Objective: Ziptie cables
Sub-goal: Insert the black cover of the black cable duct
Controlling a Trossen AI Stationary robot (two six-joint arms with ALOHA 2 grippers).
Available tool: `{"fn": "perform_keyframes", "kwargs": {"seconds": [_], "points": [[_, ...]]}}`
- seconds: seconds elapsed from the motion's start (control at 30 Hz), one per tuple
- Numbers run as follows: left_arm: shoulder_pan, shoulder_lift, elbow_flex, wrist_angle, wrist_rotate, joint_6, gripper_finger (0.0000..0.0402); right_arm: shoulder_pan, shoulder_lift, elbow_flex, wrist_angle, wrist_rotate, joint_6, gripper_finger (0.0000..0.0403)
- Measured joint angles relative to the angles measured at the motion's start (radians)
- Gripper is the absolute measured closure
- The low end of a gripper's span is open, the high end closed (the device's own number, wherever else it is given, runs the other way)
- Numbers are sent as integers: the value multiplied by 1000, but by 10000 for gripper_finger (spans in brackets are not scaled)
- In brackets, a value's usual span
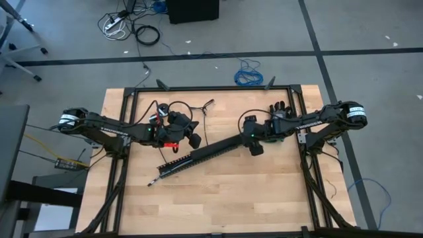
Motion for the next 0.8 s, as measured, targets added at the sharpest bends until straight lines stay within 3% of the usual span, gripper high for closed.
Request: {"fn": "perform_keyframes", "kwargs": {"seconds": [0.3,0.47,0.8], "points": [[0,0,0,1,0,-1,402,-10,2,0,32,-48,-2,57],[0,0,0,2,-1,-1,401,-15,74,1,32,-72,-4,62],[0,0,0,1,-1,-1,402,22,122,47,32,13,-6,88]]}}
